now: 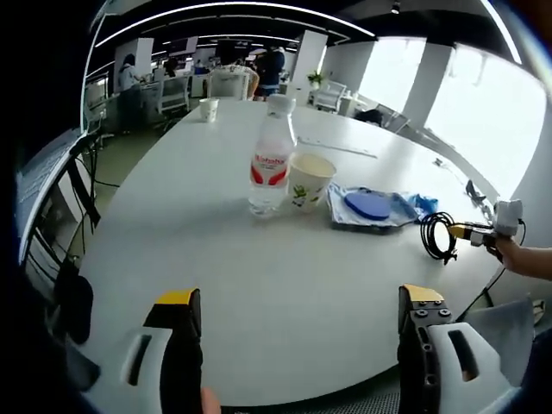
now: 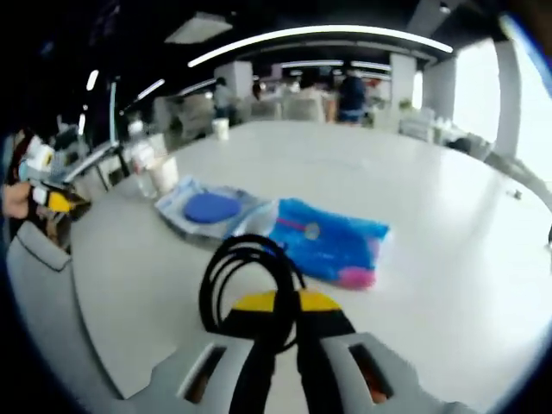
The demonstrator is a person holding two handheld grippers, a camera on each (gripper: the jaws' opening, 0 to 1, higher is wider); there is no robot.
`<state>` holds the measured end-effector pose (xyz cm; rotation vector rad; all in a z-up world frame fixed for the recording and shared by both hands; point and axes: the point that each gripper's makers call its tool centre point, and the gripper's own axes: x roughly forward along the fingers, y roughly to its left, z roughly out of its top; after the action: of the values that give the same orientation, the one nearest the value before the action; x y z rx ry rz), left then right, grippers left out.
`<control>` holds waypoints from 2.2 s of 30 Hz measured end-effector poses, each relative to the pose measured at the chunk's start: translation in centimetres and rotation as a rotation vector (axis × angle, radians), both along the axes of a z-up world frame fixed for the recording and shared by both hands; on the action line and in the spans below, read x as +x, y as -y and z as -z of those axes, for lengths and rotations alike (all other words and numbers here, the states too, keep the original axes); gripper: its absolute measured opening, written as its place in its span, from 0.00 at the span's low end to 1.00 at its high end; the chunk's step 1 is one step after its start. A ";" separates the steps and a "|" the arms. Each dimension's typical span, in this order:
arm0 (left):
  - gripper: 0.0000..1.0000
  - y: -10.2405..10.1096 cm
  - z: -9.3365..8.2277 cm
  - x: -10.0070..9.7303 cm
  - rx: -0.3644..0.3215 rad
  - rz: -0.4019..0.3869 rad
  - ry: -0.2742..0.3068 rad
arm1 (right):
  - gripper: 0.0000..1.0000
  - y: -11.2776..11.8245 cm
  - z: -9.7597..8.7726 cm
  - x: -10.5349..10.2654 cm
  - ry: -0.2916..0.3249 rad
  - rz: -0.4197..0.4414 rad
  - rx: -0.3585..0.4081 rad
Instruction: Arrange the tabletop items into an orderly group along one side of the table until the central work area is clear of visible clutter.
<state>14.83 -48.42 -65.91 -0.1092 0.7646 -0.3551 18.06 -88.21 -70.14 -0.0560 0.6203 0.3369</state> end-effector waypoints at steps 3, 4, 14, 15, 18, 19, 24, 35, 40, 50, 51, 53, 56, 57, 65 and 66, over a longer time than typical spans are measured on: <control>0.95 0.0 0.1 -0.1 0.001 -0.001 -0.005 | 0.03 0.0 0.4 0.1 -0.014 -0.008 -0.009; 0.95 0.0 0.1 -0.2 0.001 -0.001 -0.005 | 0.03 0.0 0.5 0.2 -0.018 -0.011 -0.014; 0.95 -0.5 0.1 -0.4 0.004 -0.010 -0.009 | 0.02 -0.2 1.3 0.9 -0.042 -0.078 -0.069; 0.95 -0.4 0.1 -0.4 0.005 -0.010 -0.010 | 0.02 -0.1 1.5 0.9 -0.048 -0.083 -0.081; 0.95 -0.3 0.0 -0.4 0.001 -0.009 -0.007 | 0.03 0.2 1.9 0.8 -0.061 -0.078 -0.090; 0.95 -0.2 0.0 -0.3 -0.005 -0.010 -0.005 | 0.03 0.2 2.0 0.8 -0.063 -0.076 -0.091; 0.95 -0.2 0.0 -0.1 -0.001 -0.007 -0.006 | 0.03 0.3 2.2 1.0 -0.061 -0.074 -0.090; 0.95 -0.4 0.1 -0.2 0.002 -0.012 -0.013 | 0.04 0.7 2.7 0.8 -0.069 -0.067 -0.081; 0.96 -0.3 0.1 -0.3 0.004 -0.006 -0.013 | 0.07 0.6 2.6 0.7 -0.060 -0.077 -0.083; 0.96 -0.3 -0.2 0.2 0.000 0.012 -0.001 | 0.39 1.0 0.9 -0.2 -0.004 -0.055 -0.051; 0.96 -0.2 -0.2 0.2 0.001 0.017 -0.001 | 0.41 1.0 0.6 -0.3 0.003 -0.049 -0.034; 0.96 -0.2 -0.3 0.2 0.001 0.024 0.002 | 0.46 1.2 0.0 -0.7 0.011 -0.042 -0.012; 0.96 -0.2 -0.5 0.3 -0.003 0.029 0.006 | 0.55 1.0 -1.0 -1.6 0.031 -0.058 0.014; 0.96 -0.3 -0.6 0.3 -0.004 0.029 0.009 | 0.60 1.0 -1.2 -1.8 0.032 -0.055 0.021; 0.97 -1.2 -1.5 0.7 -0.013 0.046 0.030 | 0.90 1.2 -4.4 -3.4 0.085 -0.018 0.094; 0.97 -1.3 -1.8 0.8 -0.016 0.049 0.036 | 0.93 1.2 -4.7 -3.5 0.093 -0.019 0.102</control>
<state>15.66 -47.13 -64.09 -0.0995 0.7295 -0.4085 14.54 -89.38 -65.42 0.0203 0.5100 0.3821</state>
